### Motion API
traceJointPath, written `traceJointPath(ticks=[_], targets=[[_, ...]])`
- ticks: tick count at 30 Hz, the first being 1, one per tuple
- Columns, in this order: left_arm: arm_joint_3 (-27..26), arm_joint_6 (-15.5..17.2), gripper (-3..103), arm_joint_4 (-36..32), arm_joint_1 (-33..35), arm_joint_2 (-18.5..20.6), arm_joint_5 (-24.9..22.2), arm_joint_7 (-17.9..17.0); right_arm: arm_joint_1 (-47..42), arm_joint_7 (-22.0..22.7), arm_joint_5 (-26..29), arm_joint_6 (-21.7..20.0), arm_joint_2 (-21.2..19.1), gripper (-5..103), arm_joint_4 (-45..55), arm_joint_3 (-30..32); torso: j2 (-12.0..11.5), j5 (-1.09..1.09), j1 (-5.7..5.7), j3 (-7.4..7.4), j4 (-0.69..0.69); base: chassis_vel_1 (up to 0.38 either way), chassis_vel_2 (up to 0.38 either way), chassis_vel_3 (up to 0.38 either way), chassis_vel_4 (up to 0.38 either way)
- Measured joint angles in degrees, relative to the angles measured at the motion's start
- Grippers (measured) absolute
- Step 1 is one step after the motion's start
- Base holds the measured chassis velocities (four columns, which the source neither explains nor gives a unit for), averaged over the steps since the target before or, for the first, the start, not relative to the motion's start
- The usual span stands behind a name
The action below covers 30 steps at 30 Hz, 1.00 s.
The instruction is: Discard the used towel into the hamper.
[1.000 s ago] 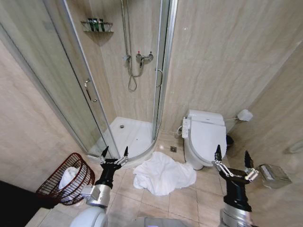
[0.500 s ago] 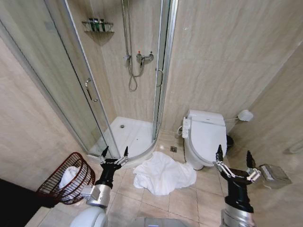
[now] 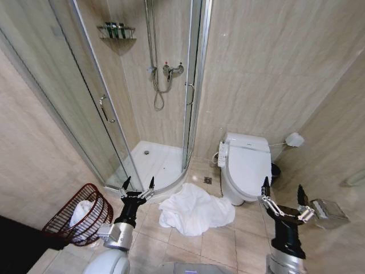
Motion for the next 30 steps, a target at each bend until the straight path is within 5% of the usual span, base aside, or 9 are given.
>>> traceJointPath(ticks=[8, 30], targets=[[0.02, 0.00, 100, 0.00, 0.00, -0.03, 0.00, 0.01, 0.11, -0.84, -0.01, 1.02, -0.01, 100, -0.66, 0.23, -0.02, 0.05, 0.03, 0.01, 0.00, -0.157, -0.121, 0.142, 0.099], [0.01, 0.00, 100, 0.00, 0.00, -0.01, 0.00, 0.00, 0.61, -0.30, 1.00, 0.59, 0.00, 100, -1.99, 0.93, -0.01, 0.03, 0.01, 0.01, 0.00, 0.056, 0.050, 0.036, 0.038]])
